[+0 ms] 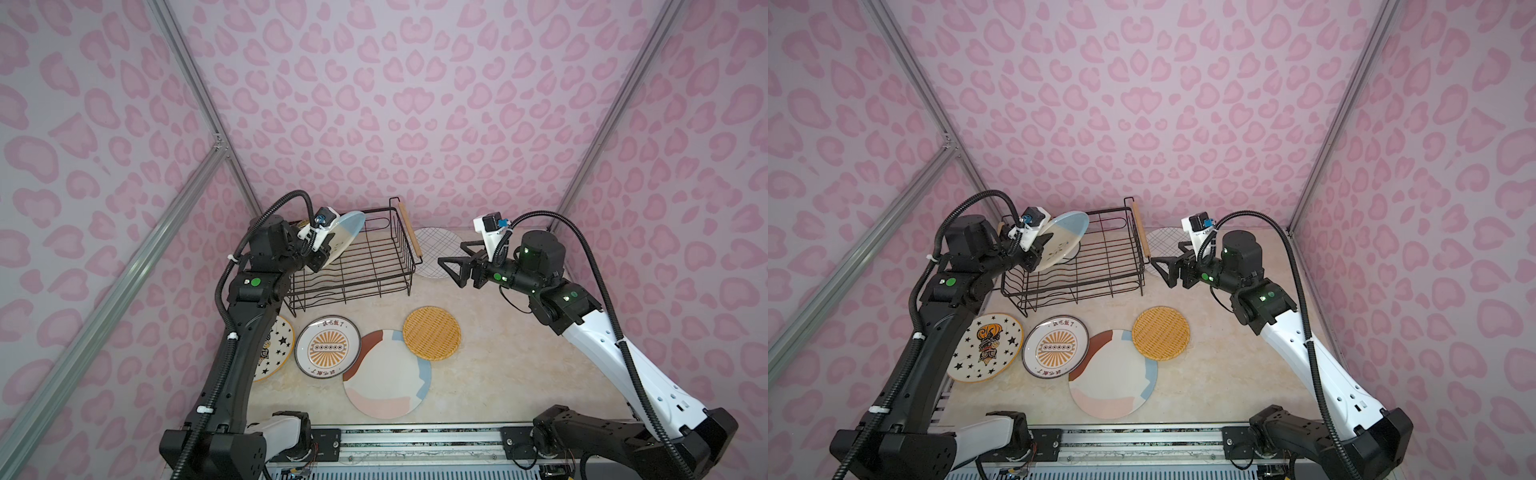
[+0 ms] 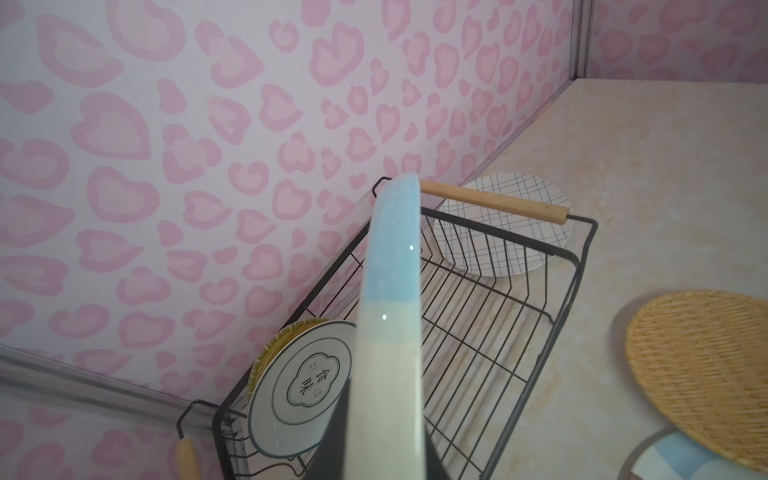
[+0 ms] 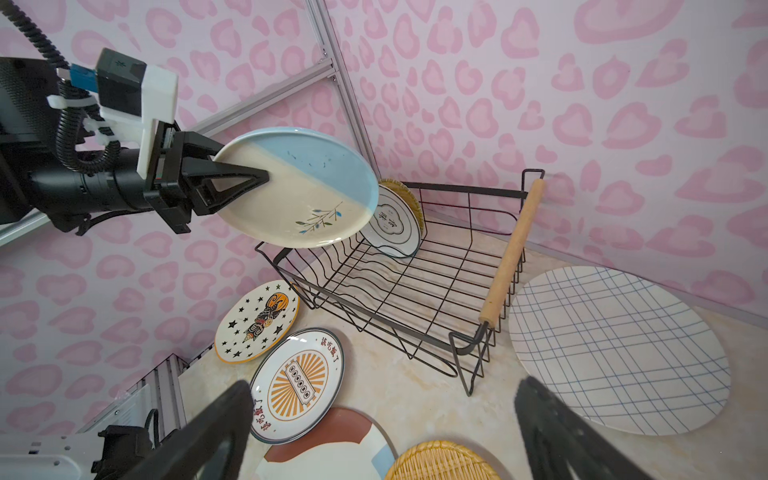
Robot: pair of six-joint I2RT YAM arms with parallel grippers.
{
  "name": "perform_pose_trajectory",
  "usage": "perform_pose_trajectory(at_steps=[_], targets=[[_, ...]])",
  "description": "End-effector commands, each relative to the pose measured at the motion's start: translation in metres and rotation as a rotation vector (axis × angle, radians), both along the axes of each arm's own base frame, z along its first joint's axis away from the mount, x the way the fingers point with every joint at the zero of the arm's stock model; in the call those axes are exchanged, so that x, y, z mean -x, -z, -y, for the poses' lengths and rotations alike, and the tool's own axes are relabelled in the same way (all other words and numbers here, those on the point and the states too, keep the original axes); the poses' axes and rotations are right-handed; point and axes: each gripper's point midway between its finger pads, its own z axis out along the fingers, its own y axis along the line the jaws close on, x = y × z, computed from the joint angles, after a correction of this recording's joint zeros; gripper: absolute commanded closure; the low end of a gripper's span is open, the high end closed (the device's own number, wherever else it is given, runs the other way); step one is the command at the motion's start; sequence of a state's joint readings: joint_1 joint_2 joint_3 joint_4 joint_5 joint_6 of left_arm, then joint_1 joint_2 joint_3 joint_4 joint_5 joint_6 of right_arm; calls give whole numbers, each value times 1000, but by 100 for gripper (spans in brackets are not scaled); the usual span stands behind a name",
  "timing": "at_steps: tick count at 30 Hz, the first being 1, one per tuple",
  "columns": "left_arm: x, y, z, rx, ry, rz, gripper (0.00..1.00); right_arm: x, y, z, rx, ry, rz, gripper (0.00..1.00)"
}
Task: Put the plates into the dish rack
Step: 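Lower the cream-and-blue plate upright into the rack beside the teal-rimmed plate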
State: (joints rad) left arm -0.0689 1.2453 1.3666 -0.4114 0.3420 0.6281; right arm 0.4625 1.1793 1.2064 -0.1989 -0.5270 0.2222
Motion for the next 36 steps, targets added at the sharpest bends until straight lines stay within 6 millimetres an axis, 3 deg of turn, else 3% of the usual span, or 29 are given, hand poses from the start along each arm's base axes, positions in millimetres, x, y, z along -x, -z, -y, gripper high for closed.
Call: perform_pose_trajectory(at_steps=[1,13,24,33,36], targets=[[-14,3,-14,-135,-33,32,96,4,10,0,-4,-8,-31,2],[-53,47,-42,-394,-94,-82,96,7,38,-11,-1,-45,-128,2],[-84,103,-46,-572,20,-151,96,11,58,-36,28,-101,-175,2],[-115,110,-49,-657,86,-111,96,8,77,-45,53,-121,-214,2],[-115,117,-41,-635,146,-139,96,6,81,-46,65,-120,-226,2]])
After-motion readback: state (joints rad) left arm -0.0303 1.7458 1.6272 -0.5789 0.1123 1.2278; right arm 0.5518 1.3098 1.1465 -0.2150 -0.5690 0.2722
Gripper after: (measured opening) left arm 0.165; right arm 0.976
